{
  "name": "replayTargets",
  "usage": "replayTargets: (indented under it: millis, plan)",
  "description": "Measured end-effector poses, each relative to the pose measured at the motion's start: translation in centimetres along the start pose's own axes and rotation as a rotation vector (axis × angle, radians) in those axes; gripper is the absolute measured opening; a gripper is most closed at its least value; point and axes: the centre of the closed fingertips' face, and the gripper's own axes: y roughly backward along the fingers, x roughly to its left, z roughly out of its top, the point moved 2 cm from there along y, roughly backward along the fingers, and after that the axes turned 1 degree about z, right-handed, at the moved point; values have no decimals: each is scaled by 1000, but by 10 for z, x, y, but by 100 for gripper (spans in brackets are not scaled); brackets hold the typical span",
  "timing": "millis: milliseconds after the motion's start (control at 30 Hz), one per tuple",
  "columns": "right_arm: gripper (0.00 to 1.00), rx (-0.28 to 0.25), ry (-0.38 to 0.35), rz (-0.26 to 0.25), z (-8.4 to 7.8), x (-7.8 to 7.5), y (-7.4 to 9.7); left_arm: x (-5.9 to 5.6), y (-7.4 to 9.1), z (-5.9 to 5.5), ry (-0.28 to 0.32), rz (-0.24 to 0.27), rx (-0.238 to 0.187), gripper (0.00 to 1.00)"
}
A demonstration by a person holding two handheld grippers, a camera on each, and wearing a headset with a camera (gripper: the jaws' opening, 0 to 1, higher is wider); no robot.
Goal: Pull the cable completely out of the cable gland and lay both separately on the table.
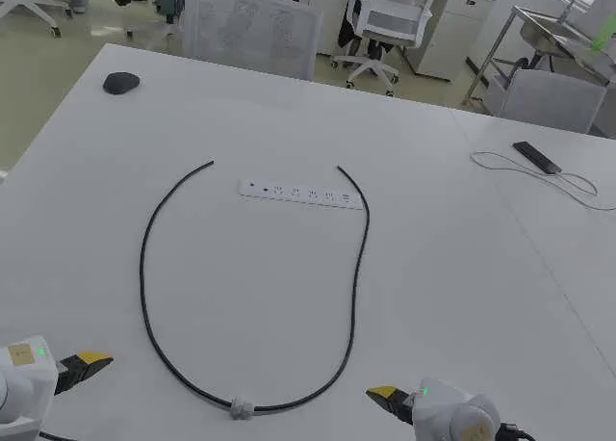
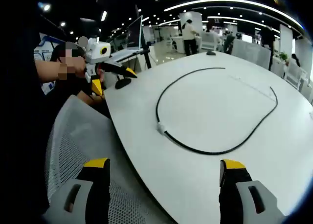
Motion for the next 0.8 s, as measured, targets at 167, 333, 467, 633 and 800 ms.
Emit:
replayTargets:
  millis: [167, 333, 467, 633, 800]
  plan:
    - [97, 11, 14, 17, -1, -2, 0, -3, -3, -5, 9, 13, 13, 98]
    - [96, 7, 5, 26, -2, -5, 2, -7, -5, 0, 11, 18, 12, 98]
    - [95, 19, 24, 29, -3, -7, 0, -5, -5, 2, 22, 29, 4, 98]
    - [94, 8, 34, 30, 6, -12, -4, -7, -7, -1, 9, 27, 23, 97]
    - [93, -5, 48, 36, 18, -13, -10, -6, -8, -1, 7, 28, 27, 99]
